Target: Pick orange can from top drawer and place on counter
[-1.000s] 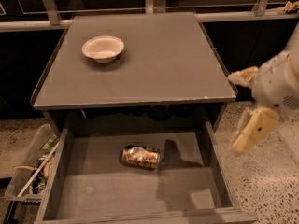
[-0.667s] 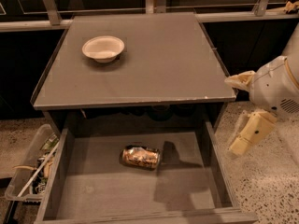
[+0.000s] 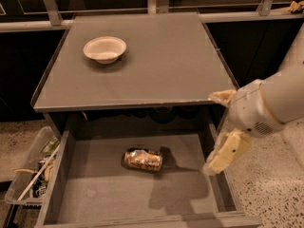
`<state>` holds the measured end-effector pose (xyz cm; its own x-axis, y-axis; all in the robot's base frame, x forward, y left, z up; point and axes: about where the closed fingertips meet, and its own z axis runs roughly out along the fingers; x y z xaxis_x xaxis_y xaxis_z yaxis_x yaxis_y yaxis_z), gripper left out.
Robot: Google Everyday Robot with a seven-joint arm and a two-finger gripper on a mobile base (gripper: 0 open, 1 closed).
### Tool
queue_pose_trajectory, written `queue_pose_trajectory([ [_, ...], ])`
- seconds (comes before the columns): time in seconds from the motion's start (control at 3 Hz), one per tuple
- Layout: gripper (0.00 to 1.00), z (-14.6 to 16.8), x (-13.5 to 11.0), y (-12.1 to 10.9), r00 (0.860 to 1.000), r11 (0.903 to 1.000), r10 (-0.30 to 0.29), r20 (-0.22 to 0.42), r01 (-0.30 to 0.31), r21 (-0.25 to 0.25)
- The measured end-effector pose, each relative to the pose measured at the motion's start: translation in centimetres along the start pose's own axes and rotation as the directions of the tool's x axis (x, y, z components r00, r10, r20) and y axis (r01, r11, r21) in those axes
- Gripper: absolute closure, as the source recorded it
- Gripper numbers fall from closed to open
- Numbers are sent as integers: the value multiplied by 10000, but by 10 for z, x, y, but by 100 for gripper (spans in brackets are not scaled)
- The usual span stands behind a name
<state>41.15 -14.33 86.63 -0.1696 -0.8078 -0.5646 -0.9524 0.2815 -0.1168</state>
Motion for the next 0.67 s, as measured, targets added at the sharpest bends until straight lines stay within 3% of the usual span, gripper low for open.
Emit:
queue_pose_trajectory([
  [0.67, 0, 113, 13, 13, 9943, 9997, -78, 1064, 54, 231],
])
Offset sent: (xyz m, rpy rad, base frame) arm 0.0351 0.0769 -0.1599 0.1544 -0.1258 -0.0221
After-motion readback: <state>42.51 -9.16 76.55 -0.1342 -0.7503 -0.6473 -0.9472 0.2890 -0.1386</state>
